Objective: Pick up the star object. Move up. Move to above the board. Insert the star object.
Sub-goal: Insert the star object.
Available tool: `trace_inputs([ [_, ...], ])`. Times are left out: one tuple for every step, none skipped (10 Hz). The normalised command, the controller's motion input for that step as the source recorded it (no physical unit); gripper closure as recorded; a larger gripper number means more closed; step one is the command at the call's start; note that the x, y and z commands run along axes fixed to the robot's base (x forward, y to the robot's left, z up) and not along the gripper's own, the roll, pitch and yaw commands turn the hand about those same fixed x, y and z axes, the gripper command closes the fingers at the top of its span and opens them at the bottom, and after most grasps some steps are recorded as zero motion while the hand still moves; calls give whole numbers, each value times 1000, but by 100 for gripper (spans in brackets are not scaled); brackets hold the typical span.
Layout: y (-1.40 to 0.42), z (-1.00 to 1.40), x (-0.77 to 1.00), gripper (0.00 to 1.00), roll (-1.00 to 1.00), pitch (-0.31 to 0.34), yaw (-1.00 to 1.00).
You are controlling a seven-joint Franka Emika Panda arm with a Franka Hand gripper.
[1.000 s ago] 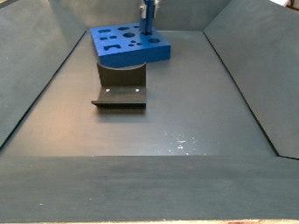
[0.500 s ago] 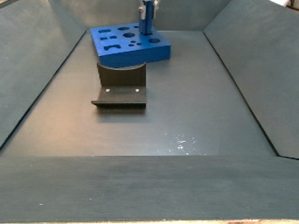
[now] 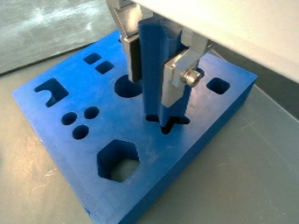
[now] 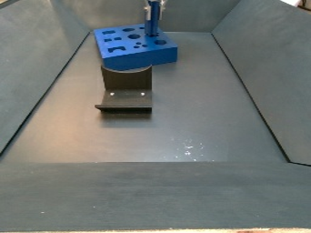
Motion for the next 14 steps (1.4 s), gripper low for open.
trace_inputs([
  [0, 0, -57, 100, 20, 37, -237],
  [14, 0, -29, 100, 0, 0, 0],
  [126, -83, -351, 100, 40, 0, -86],
  [14, 0, -154, 100, 0, 0, 0],
  [0, 0, 0, 100, 0, 0, -17],
  [-46, -97, 57, 100, 71, 0, -177],
  [-254, -234, 217, 100, 223, 51, -431],
  [0, 0, 69, 100, 0, 0, -51],
  [0, -60, 0, 100, 0, 0, 0],
  [129, -934, 163, 100, -134, 149, -120],
  [180, -960, 86, 100, -29, 269, -223],
  [180, -880, 23, 100, -80, 323, -254],
  [14, -151, 0, 100, -117, 9, 0],
  [-9, -217, 0, 100, 0, -71, 0],
])
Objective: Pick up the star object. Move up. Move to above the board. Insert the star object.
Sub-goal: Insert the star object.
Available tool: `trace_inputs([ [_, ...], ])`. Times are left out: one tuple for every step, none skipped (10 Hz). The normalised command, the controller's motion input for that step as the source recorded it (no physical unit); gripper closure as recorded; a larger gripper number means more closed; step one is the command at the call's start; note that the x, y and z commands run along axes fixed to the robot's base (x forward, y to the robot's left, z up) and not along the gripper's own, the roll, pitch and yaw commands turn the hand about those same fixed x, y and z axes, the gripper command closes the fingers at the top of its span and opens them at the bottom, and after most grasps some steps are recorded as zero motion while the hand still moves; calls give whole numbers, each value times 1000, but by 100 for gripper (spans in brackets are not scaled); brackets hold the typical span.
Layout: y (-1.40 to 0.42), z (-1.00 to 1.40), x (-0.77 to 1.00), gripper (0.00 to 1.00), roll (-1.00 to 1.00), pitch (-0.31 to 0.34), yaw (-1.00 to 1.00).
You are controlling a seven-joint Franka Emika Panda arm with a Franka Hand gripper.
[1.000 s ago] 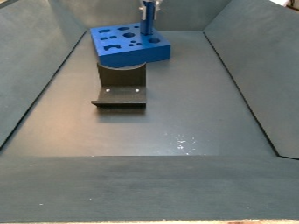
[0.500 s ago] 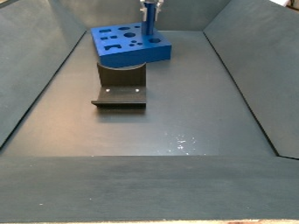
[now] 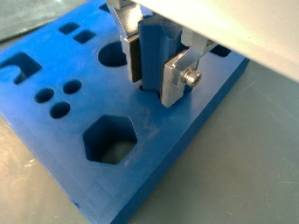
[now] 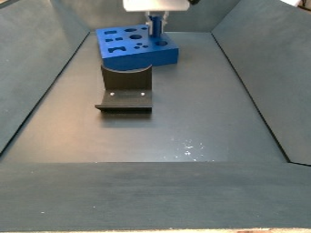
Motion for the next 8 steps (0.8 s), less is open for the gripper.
trace_inputs([
  [0, -954, 0, 100, -154, 51, -51],
  [0, -1000, 63, 100, -31, 131, -129],
  [0, -946, 29, 100, -74, 171, -197],
  [0, -894, 11, 100, -120, 177, -243],
  [0, -760, 180, 100, -214, 197, -229],
  [0, -46, 0, 100, -69, -6, 0],
  [0, 0, 0, 100, 0, -11, 0],
  [0, -3, 0, 100, 0, -43, 0],
])
